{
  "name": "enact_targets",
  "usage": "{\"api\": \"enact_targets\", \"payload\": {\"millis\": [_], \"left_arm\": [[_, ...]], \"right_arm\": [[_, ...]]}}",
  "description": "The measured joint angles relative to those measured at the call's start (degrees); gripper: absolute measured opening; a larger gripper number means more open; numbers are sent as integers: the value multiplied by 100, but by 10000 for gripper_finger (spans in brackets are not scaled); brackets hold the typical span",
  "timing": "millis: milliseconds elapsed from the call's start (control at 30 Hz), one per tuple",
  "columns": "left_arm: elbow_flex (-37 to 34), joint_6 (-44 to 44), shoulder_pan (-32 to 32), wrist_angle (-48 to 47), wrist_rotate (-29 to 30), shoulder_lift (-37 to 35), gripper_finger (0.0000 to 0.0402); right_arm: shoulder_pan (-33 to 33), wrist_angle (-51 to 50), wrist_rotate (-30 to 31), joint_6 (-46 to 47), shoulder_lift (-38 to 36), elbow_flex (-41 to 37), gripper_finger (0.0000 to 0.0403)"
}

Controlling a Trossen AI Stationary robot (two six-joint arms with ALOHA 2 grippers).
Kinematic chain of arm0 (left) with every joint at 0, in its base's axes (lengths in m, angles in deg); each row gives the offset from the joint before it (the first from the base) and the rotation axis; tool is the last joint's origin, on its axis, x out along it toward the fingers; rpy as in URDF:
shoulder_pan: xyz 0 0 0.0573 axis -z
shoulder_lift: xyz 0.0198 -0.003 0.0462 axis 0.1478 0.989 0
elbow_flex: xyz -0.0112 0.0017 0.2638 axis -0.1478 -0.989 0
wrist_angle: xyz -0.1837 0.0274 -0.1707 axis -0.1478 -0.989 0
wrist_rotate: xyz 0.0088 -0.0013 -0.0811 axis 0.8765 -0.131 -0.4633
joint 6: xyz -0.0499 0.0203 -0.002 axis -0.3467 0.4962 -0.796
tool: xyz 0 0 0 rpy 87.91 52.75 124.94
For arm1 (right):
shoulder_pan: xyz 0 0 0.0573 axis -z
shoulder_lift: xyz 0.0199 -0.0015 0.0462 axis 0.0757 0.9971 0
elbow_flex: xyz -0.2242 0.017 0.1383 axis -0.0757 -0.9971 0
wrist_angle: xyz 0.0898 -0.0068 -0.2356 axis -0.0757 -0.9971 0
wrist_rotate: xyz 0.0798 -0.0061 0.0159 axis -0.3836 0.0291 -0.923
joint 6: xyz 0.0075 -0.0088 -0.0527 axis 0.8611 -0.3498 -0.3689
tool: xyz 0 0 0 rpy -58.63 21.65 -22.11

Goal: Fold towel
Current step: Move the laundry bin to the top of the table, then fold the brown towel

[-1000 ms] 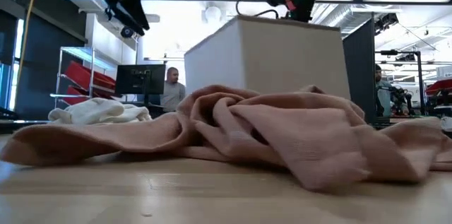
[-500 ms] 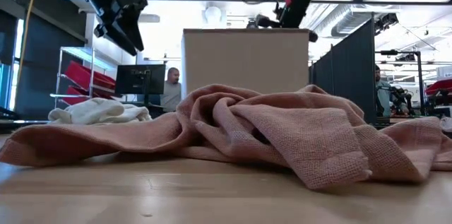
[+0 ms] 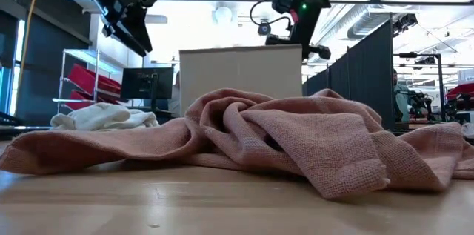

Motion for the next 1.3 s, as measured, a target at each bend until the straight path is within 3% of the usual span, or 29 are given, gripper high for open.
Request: {"api": "enact_targets", "payload": {"millis": [100,400,767,933,1067,1300], "left_arm": [[0,89,59,-14,29,0,174],[0,215,60,-23,169,-2,174],[0,212,60,-49,121,0,174],[0,208,60,-112,68,-1,174],[0,307,86,-108,-415,-2,174],[0,757,541,-108,-1163,0,174]], "right_arm": [[4,-14,-67,-344,0,0,0],[0,-314,-187,-247,-11,2,6],[0,-380,-563,-668,-168,2,127],[-18,-340,-562,-1104,-933,2,154],[-222,-341,-645,-1484,-1896,4,157],[-1414,-768,-749,-1880,-3388,22,157]]}}
